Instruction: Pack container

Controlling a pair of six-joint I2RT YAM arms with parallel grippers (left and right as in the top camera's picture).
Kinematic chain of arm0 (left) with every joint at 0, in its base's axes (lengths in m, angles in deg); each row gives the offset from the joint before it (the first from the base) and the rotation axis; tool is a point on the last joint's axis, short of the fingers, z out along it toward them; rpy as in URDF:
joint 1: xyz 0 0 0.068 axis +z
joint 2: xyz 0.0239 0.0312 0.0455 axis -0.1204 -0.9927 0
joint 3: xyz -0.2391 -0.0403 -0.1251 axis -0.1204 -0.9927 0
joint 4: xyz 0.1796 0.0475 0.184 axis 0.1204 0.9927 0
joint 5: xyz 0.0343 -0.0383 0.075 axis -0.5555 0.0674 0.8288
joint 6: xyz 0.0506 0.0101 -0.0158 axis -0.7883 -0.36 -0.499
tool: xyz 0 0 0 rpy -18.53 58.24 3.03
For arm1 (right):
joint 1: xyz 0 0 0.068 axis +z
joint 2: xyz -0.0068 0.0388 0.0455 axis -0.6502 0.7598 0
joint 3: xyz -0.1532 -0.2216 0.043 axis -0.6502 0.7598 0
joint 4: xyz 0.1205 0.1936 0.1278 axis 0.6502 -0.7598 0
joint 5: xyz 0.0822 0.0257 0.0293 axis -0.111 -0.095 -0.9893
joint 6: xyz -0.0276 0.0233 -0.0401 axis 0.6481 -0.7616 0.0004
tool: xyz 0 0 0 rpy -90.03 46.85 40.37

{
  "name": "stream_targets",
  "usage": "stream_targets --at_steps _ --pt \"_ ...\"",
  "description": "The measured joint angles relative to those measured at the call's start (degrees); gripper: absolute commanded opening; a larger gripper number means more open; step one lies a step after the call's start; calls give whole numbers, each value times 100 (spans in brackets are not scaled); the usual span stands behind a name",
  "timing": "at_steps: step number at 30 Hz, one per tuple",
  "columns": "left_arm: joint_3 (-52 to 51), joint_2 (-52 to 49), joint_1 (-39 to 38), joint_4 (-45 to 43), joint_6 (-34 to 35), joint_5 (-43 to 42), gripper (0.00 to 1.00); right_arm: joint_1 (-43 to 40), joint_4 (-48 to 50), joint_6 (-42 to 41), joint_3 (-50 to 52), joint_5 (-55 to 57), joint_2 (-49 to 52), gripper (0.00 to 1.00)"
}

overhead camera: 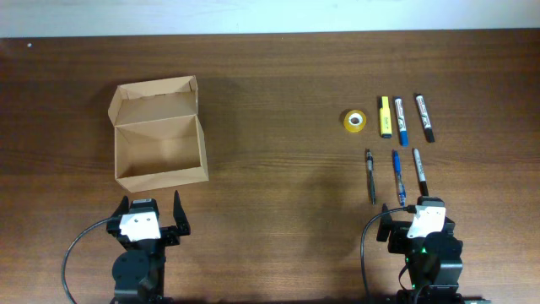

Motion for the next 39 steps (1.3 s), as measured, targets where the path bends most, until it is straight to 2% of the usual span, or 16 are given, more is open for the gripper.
stream_targets --at_steps 3,6,13,16,21,26,32,34,39 --pt "0 0 0 0 0 -42 100 0 2 4 0 0 0 99" --pt "0 0 0 7 111 -474 100 0 0 4 0 0 0 99" --pt "391 -4 0 918 1425 -1606 100 0 0 2 0 0 0 99" --pt "909 -131 0 1084 1729 -1862 100 0 0 4 0 0 0 99" --pt "2374 -839 0 1665 1967 -2094 100 0 -2 0 0 -2 0 99" --pt "3759 -2319 0 2352 1991 -2118 100 0 4 2 0 -2 0 99" --pt "5390 -4795 0 2828 1746 -2085 100 0 0 0 0 2 -2 99" --pt "6137 -5735 0 2859 1690 -2092 100 0 2 0 2 0 -11 99" --pt "7217 -7366 2 2417 1674 -2262 100 0 2 0 2 0 -11 99"
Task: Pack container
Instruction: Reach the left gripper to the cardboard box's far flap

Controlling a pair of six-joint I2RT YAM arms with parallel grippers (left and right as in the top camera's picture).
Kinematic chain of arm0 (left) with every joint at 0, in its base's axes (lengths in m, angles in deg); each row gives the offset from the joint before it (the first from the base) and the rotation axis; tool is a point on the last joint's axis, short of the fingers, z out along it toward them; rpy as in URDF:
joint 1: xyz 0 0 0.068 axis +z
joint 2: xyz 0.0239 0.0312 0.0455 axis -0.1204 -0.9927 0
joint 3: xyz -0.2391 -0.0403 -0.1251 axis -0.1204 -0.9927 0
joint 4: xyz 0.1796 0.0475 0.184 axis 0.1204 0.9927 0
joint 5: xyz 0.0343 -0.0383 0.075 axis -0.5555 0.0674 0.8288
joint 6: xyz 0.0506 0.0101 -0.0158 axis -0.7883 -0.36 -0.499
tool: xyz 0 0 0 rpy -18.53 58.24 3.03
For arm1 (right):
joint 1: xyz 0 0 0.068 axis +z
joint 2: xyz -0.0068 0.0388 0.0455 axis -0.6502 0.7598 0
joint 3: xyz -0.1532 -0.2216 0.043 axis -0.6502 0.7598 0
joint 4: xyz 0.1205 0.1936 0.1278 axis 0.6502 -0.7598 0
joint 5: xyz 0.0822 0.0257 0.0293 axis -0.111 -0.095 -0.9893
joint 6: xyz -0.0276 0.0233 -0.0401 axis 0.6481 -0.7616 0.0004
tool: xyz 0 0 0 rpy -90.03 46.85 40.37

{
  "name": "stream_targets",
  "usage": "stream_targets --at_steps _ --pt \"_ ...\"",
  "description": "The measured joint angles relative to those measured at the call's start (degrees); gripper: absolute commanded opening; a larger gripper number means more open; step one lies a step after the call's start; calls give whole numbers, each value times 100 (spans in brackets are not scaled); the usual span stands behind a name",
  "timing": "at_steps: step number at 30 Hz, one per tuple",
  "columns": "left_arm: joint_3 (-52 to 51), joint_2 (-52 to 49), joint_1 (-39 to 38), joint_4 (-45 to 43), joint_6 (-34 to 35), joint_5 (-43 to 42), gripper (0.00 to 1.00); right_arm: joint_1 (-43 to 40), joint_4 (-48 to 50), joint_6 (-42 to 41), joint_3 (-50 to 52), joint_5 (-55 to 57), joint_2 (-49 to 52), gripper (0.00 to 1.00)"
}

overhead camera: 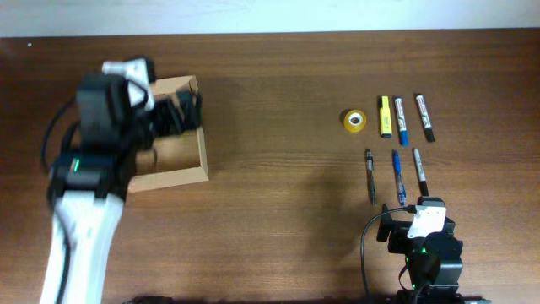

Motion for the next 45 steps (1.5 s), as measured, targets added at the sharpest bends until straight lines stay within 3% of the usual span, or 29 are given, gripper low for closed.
stream_targets --at_steps 4,10,20,22,29,35,45 --pt "448 -975 -4 -179 -28 -179 100 0 0 -2 0 0 0 99" --pt "1097 -2295 -13 549 -48 52 100 0 -2 4 0 0 0 99" --pt "1314 -3381 -26 1453 173 457 97 0 -2 2 0 0 0 99" --pt "1314 -3521 -63 1589 280 520 90 0 -2 2 0 0 0 99" --pt "1316 -3921 -525 1561 605 623 24 0 0 2 0 0 0 99" --pt "1316 -4225 -872 1532 984 903 2 0 -2 4 0 0 0 99" --pt "1432 -4247 -938 1805 1167 1209 2 0 -2 0 0 0 0 99"
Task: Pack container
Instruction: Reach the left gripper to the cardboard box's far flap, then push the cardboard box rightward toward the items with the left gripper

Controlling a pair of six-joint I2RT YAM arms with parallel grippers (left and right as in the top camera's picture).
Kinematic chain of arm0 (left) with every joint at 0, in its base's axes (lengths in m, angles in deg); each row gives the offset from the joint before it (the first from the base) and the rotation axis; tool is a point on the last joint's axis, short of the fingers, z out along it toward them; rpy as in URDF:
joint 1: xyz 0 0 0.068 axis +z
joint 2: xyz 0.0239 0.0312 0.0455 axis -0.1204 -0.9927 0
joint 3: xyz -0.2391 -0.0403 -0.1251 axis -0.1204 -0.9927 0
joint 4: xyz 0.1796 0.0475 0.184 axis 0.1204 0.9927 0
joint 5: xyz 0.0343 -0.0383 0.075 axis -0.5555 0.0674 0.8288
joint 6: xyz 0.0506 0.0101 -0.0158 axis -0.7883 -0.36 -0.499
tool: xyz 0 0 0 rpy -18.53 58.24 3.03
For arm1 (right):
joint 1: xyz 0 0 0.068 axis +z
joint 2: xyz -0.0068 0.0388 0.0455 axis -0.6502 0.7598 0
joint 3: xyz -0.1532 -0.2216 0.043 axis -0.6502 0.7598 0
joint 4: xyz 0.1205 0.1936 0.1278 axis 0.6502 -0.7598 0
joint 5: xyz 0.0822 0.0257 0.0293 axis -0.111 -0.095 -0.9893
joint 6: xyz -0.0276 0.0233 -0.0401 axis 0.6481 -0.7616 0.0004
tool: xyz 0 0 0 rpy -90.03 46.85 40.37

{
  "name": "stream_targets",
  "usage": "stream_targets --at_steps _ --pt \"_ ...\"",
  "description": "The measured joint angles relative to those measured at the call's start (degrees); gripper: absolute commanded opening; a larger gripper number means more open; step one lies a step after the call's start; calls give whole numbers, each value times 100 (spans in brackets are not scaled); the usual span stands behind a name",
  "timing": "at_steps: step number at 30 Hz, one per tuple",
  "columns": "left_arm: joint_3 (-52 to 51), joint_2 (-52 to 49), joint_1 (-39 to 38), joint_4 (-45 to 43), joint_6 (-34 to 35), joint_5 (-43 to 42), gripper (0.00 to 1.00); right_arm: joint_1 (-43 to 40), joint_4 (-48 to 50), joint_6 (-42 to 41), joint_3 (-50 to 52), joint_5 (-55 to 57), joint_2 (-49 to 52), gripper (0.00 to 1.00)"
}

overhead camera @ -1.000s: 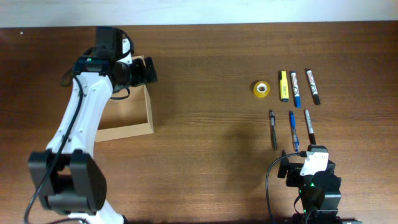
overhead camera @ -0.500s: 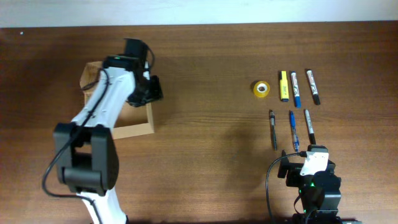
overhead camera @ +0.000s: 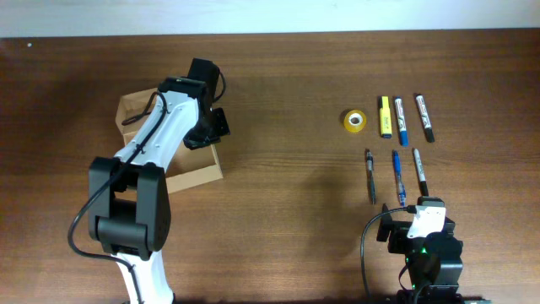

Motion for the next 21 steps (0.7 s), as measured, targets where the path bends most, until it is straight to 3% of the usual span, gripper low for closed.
stream_targets --at_steps 4,10,15,21 --pt "479 -33 -245 664 59 -17 2 0 0 0 0 0 2 99" --pt "2105 -57 -1078 1259 175 177 2 0 2 0 0 0 2 99" --pt "3075 -57 -1799 1237 487 457 1 0 2 0 0 0 2 99" --pt "3161 -66 -2308 527 1115 645 2 0 2 4 0 0 2 99"
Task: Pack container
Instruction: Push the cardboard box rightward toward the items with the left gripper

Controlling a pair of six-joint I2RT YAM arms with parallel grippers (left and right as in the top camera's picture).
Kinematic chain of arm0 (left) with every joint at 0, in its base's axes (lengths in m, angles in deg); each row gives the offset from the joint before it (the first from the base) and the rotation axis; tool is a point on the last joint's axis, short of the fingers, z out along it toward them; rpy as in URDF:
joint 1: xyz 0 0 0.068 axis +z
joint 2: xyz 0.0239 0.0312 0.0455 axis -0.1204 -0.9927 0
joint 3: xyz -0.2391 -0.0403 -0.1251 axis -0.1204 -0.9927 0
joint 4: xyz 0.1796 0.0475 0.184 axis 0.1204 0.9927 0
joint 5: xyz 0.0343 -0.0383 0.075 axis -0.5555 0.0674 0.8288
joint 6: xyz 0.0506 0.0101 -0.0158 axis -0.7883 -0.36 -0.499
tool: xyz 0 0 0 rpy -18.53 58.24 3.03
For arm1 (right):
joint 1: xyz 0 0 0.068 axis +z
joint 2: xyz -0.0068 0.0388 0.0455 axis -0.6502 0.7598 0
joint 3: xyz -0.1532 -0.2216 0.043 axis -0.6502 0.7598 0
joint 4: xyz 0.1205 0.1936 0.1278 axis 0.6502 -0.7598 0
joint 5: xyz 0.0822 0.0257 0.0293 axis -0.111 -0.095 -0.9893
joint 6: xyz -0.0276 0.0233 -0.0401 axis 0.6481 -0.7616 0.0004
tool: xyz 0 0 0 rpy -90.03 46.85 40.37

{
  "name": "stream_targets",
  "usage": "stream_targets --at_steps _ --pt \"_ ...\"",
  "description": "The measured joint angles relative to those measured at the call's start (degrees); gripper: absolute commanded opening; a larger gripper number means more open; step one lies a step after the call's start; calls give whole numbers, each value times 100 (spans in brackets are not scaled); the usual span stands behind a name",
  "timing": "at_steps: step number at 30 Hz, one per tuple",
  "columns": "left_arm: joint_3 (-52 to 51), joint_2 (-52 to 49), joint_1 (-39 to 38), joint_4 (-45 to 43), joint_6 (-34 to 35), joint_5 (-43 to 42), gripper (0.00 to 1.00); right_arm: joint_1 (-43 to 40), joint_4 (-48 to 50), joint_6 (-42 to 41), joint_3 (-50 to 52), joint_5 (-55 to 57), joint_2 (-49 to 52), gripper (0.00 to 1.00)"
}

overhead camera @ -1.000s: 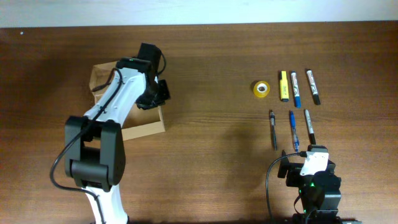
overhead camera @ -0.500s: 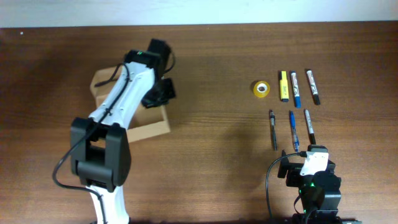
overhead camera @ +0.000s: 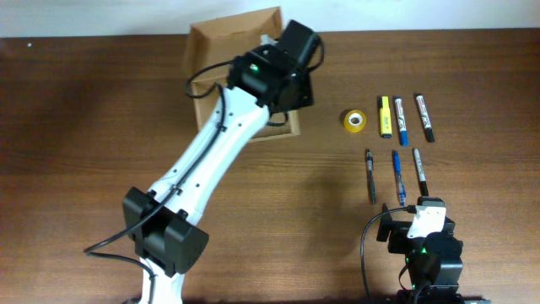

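An open brown cardboard box (overhead camera: 221, 51) stands at the table's far edge, its lid flap tilted back. My left gripper (overhead camera: 289, 100) reaches across the box and sits at its right wall, gripping that wall; the wrist hides the fingers. Right of the box lie a yellow tape roll (overhead camera: 355, 120), a yellow highlighter (overhead camera: 385, 116), a blue marker (overhead camera: 401, 121), a black marker (overhead camera: 424, 116) and three pens (overhead camera: 396, 177). My right gripper (overhead camera: 413, 221) rests folded at the front right with no gap showing, just below the pen tips.
The left arm (overhead camera: 202, 169) stretches diagonally from its base at the front left up to the box. The table's far edge runs just behind the box's flap.
The left gripper has moved right and away from me, and the box has gone with it, from the left part of the table to the far middle. The right arm and the stationery have not moved.
Both arms were folded at the front, with the box at the left, its lid open. Then the left arm was over the box. Then its gripper was at the box's right wall, the box slightly turned. Now the box stands far middle, near the stationery.
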Motion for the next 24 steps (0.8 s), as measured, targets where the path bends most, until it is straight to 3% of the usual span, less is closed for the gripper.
stream_targets --at_steps 14,24 --pt "42 -1506 -352 118 407 -271 1 0 0 -2 0 0 -2 99" --pt "42 -1759 -382 -48 380 -326 2 0 0 -2 0 0 -2 99"
